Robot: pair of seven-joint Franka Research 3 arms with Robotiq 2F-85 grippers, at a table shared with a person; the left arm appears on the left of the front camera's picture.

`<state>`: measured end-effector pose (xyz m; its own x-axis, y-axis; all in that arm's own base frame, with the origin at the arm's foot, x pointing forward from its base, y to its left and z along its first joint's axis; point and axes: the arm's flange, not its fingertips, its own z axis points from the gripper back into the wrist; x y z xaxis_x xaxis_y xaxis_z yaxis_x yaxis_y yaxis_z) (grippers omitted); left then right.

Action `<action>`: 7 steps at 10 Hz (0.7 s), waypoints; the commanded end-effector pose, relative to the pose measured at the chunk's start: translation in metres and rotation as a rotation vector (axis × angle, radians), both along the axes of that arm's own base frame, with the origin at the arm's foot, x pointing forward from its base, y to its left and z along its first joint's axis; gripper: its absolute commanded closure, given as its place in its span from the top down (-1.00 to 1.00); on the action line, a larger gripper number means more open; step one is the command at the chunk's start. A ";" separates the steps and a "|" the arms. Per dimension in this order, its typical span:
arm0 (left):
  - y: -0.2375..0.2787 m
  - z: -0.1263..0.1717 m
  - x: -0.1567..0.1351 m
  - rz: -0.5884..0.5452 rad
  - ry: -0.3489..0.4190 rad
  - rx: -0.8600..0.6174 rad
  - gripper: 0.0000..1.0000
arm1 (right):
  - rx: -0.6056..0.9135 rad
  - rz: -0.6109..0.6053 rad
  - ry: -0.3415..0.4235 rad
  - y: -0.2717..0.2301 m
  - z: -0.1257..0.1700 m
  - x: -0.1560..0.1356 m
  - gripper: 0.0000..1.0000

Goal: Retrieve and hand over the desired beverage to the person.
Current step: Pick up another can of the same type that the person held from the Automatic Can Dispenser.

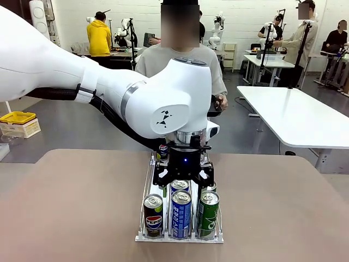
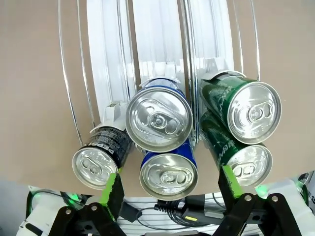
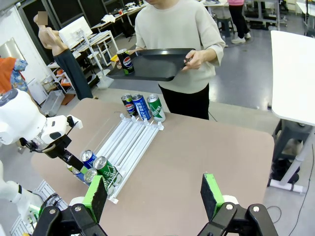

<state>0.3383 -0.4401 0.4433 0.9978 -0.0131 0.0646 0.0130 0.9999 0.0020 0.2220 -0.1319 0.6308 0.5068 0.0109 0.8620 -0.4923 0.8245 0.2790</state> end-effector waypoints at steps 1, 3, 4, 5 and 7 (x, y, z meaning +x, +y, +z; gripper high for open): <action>0.007 0.000 -0.005 -0.019 -0.018 -0.021 1.00 | 0.012 0.021 -0.010 0.001 -0.002 0.002 1.00; 0.001 0.000 0.001 -0.003 -0.001 0.000 1.00 | 0.012 0.021 -0.010 0.001 -0.002 0.002 1.00; 0.001 0.000 0.001 -0.003 -0.001 0.000 1.00 | 0.012 0.021 -0.010 0.001 -0.002 0.002 1.00; 0.001 0.000 0.001 -0.003 -0.001 0.000 1.00 | 0.012 0.021 -0.010 0.001 -0.002 0.002 1.00; 0.001 0.000 0.001 -0.003 -0.001 0.000 1.00 | 0.012 0.021 -0.010 0.001 -0.002 0.002 1.00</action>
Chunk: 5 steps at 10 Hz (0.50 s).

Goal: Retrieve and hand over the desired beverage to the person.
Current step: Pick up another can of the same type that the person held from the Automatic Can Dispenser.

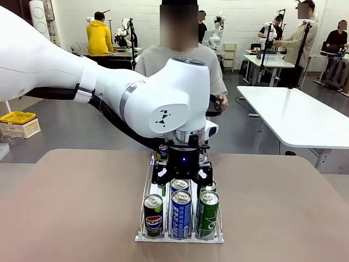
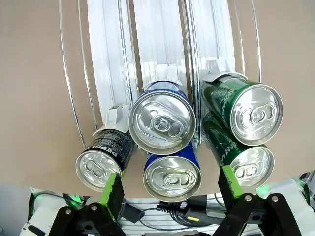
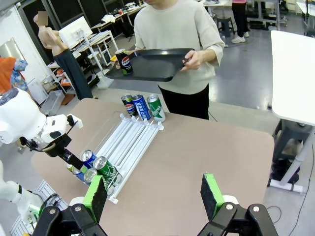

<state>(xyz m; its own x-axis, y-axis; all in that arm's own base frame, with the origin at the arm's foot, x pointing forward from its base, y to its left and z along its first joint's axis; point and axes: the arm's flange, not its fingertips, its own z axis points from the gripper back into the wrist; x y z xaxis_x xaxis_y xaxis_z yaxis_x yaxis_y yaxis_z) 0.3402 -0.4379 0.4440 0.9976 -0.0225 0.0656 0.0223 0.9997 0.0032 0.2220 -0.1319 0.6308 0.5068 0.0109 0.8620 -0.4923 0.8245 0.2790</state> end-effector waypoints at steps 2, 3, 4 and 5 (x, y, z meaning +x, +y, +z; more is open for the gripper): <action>-0.001 0.000 -0.001 0.007 0.000 -0.001 1.00 | 0.012 0.021 -0.010 0.001 -0.002 0.002 1.00; -0.001 0.000 -0.001 0.007 0.000 -0.001 1.00 | 0.012 0.021 -0.010 0.001 -0.002 0.002 1.00; -0.001 0.000 -0.001 0.007 0.000 -0.001 1.00 | 0.012 0.021 -0.010 0.001 -0.002 0.002 1.00; 0.000 0.000 0.000 0.000 0.000 0.000 1.00 | 0.012 0.021 -0.010 0.001 -0.002 0.002 1.00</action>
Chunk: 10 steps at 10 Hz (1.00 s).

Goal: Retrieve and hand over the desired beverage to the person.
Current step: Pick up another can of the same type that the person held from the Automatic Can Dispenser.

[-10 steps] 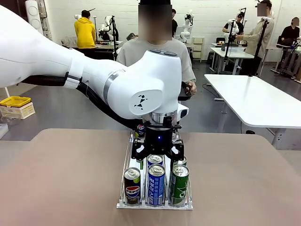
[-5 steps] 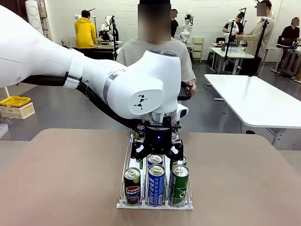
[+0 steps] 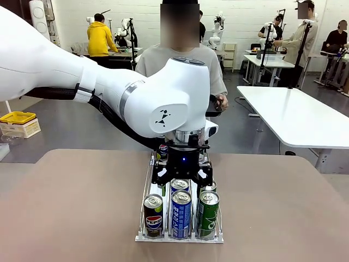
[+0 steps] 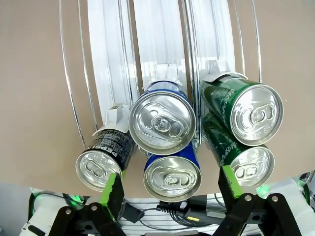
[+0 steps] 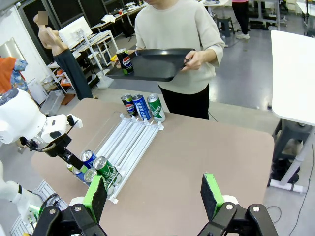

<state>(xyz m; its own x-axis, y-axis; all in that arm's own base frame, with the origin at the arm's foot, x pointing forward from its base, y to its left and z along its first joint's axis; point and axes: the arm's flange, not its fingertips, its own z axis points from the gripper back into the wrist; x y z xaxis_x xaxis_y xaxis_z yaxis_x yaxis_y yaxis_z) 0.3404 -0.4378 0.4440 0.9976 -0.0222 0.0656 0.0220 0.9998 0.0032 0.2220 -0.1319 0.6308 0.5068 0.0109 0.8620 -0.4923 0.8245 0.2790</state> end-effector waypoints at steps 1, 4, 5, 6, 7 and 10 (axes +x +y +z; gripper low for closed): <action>0.001 0.000 -0.001 -0.010 -0.007 0.009 1.00 | 0.012 0.021 -0.010 0.001 -0.002 0.002 1.00; 0.005 0.001 -0.002 -0.031 -0.019 0.009 1.00 | 0.012 0.021 -0.010 0.001 -0.002 0.002 1.00; 0.004 0.000 -0.001 -0.037 -0.013 0.010 1.00 | 0.012 0.021 -0.010 0.001 -0.002 0.002 1.00; 0.005 -0.001 0.001 -0.039 -0.011 0.012 1.00 | 0.012 0.021 -0.010 0.001 -0.002 0.002 1.00; 0.008 -0.001 0.002 -0.039 -0.005 0.012 1.00 | 0.012 0.021 -0.010 0.001 -0.002 0.002 1.00; 0.013 -0.006 0.003 -0.050 0.033 0.009 1.00 | 0.012 0.021 -0.010 0.001 -0.002 0.002 1.00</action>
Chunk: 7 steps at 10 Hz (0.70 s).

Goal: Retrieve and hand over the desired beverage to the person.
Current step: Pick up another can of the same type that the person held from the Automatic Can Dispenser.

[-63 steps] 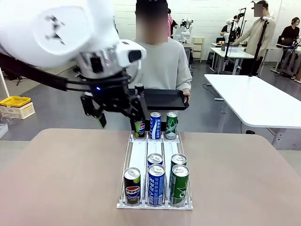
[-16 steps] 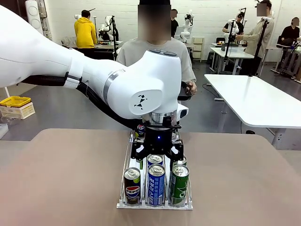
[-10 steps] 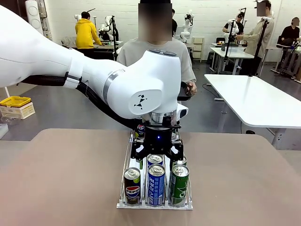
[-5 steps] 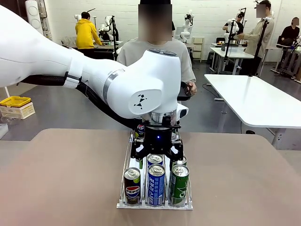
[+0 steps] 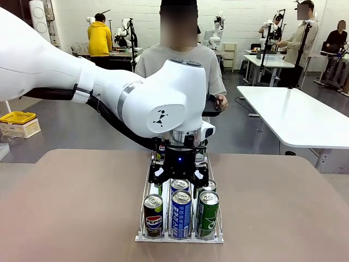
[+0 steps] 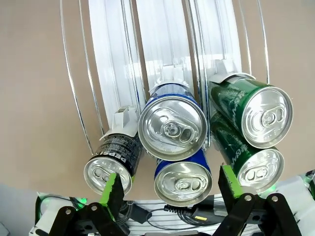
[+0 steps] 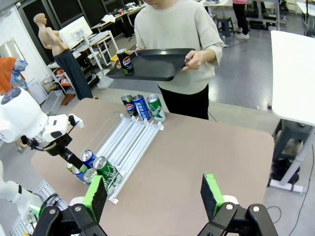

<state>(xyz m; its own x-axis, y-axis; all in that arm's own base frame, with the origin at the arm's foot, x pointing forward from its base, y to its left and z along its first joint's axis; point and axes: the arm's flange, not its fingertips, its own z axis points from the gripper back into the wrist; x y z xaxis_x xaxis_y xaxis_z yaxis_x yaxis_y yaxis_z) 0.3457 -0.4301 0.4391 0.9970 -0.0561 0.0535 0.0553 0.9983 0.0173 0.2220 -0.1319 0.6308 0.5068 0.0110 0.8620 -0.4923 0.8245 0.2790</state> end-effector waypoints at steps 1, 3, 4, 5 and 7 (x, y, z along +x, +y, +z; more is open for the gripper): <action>0.003 -0.003 -0.001 -0.023 0.030 -0.009 1.00 | 0.012 0.021 -0.010 0.001 -0.002 0.002 1.00; -0.001 -0.003 0.000 -0.025 0.041 -0.021 1.00 | 0.012 0.021 -0.010 0.001 -0.002 0.002 1.00; -0.003 -0.003 0.000 -0.030 0.046 -0.026 1.00 | 0.012 0.021 -0.010 0.001 -0.002 0.002 1.00; -0.004 -0.004 -0.001 -0.029 0.059 -0.025 1.00 | 0.012 0.021 -0.010 0.001 -0.002 0.002 1.00; -0.003 -0.006 0.001 -0.016 0.086 -0.045 1.00 | 0.012 0.021 -0.010 0.001 -0.002 0.002 1.00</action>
